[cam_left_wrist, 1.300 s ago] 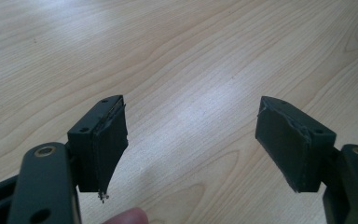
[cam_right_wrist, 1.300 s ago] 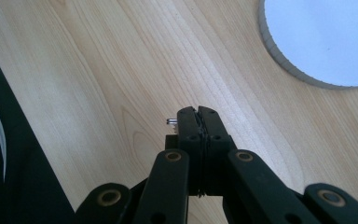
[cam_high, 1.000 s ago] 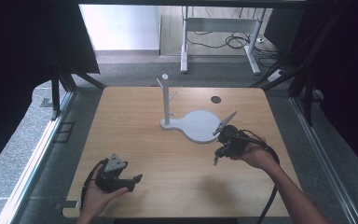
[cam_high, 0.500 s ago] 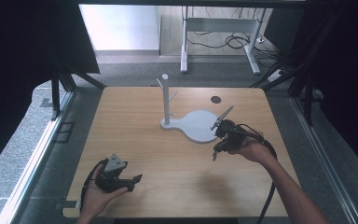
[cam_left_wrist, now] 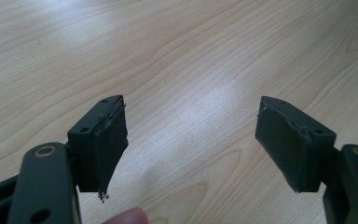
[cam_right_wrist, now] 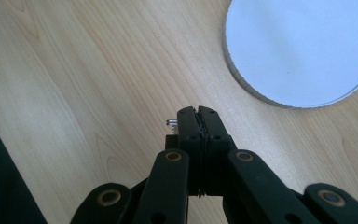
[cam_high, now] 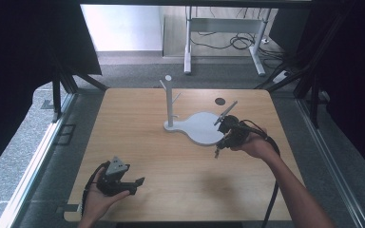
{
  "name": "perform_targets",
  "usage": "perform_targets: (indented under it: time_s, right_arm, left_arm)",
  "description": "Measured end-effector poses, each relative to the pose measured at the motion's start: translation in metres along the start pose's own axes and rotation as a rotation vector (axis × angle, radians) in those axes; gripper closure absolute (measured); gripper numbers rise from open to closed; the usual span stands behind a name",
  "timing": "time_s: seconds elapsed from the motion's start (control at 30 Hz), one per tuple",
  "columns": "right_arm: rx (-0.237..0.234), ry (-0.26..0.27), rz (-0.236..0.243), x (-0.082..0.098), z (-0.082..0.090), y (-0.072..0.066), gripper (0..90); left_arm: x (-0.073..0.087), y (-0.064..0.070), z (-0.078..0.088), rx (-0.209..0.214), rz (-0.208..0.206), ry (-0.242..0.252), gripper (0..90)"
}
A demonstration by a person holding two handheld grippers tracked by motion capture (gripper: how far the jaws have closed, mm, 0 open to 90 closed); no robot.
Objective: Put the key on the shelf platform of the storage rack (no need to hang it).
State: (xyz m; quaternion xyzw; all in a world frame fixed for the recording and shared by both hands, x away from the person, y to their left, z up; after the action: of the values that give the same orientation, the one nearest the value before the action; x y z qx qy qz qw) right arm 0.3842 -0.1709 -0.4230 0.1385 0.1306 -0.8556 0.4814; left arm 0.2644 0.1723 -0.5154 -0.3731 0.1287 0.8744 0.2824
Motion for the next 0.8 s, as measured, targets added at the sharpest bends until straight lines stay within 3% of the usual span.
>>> perform_targets:
  time_s: [0.8]
  right_arm:
    - [0.034,0.022,-0.069,-0.022,0.004,0.03,89.2]
  left_arm:
    - [0.001,-0.001,0.0,0.002,0.005,-0.005,25.2]
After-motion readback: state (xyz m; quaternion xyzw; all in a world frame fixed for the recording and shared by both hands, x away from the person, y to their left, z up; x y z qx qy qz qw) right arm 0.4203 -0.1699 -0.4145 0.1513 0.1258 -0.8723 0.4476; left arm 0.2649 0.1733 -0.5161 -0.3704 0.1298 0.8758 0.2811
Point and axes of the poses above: each handheld gripper's, and its own axes: z roughly backward along the jaws, x roughly out of its underside, y roughly to its right, the point moved 4 cm from there along -z, roughly forward along the jaws, and after that the axes turned 4 degrees about -x, right-handed, at the moved point
